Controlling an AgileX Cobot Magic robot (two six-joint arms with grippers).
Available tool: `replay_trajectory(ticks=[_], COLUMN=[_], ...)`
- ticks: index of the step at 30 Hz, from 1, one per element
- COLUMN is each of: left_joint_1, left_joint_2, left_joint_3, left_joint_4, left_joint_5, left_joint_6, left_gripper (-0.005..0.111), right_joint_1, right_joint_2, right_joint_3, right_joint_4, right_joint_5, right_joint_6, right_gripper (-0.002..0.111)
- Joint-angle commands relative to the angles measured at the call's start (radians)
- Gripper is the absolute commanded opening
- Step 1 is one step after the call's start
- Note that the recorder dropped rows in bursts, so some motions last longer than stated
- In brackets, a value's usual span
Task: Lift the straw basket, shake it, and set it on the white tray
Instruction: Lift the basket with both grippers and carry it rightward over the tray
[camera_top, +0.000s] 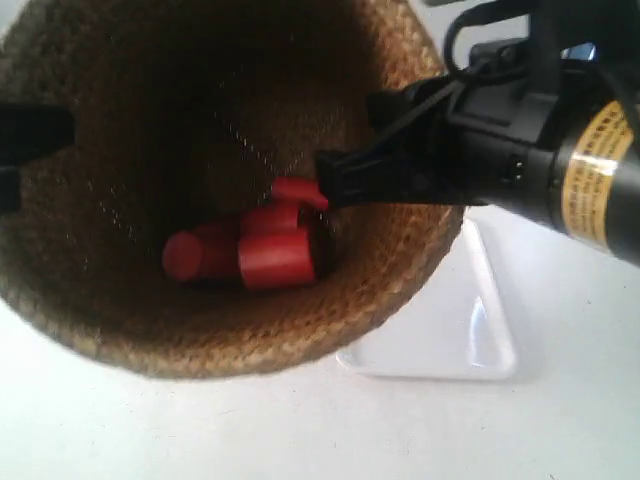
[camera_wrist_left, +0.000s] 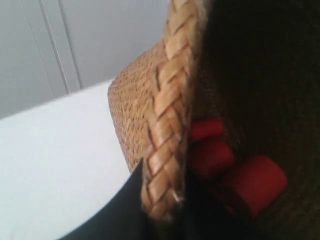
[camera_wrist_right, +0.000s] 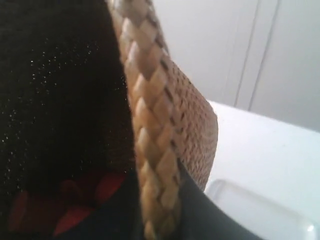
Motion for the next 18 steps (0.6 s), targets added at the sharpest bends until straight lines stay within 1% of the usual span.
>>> replay_trajectory(ticks=[1, 3, 4, 5, 6, 7, 8, 9, 10, 11, 12, 13, 15, 16, 17, 18], left_joint_1=[-0.004, -0.009, -0.019, -0.026, -0.034, -0.035, -0.035, -0.035, -0.035, -0.035, -0.035, -0.035, -0.036, -0.036, -0.036, -0.036], left_joint_2=[0.09, 0.092, 0.067, 0.041, 0.01, -0.012, -0.016, -0.003, 0.029, 0.056, 0.082, 0.085, 0.052, 0.024, 0.004, -0.013], left_joint_3=[0.017, -0.017, -0.039, -0.052, -0.059, -0.053, -0.036, -0.009, 0.017, 0.028, 0.024, 0.004, -0.038, -0.049, -0.049, -0.037], left_joint_4=[0.012, 0.004, 0.004, 0.006, 0.006, 0.024, 0.031, 0.034, 0.034, 0.034, 0.034, 0.032, 0.032, 0.041, 0.067, 0.104], left_joint_5=[-0.119, 0.004, 0.069, 0.103, 0.112, 0.079, 0.035, -0.036, -0.103, -0.126, -0.093, -0.019, 0.123, 0.157, 0.145, 0.086], left_joint_6=[0.0, -0.021, -0.021, -0.019, -0.015, -0.013, -0.013, -0.013, -0.013, -0.015, -0.032, -0.048, -0.05, -0.045, -0.04, -0.038], left_gripper=[0.0, 0.0, 0.0, 0.0, 0.0, 0.0, 0.0, 0.0, 0.0, 0.0, 0.0, 0.0, 0.0, 0.0, 0.0, 0.0], right_joint_1=[-0.059, -0.05, -0.03, -0.01, 0.001, 0.003, -0.001, -0.012, -0.03, -0.05, -0.061, -0.056, -0.012, 0.003, 0.011, 0.008], right_joint_2=[0.08, 0.077, 0.044, 0.004, -0.034, -0.048, -0.038, -0.011, 0.032, 0.075, 0.101, 0.101, 0.042, 0.005, -0.02, -0.018], right_joint_3=[0.064, 0.045, 0.032, 0.028, 0.028, 0.037, 0.052, 0.066, 0.081, 0.086, 0.082, 0.06, 0.015, 0.008, 0.008, 0.014], right_joint_4=[-0.146, 0.005, 0.095, 0.144, 0.134, 0.084, 0.0, -0.066, -0.115, -0.124, -0.083, -0.006, 0.204, 0.226, 0.188, 0.096], right_joint_5=[0.063, 0.057, 0.031, -0.012, -0.047, -0.076, -0.056, -0.014, 0.044, 0.08, 0.086, 0.078, 0.013, -0.021, -0.07, -0.097], right_joint_6=[0.062, -0.021, -0.065, -0.081, -0.077, -0.062, -0.028, 0.039, 0.1, 0.106, 0.064, 0.009, -0.149, -0.176, -0.168, -0.127], right_gripper=[0.0, 0.0, 0.0, 0.0, 0.0, 0.0, 0.0, 0.0, 0.0, 0.0, 0.0, 0.0, 0.0, 0.0, 0.0, 0.0])
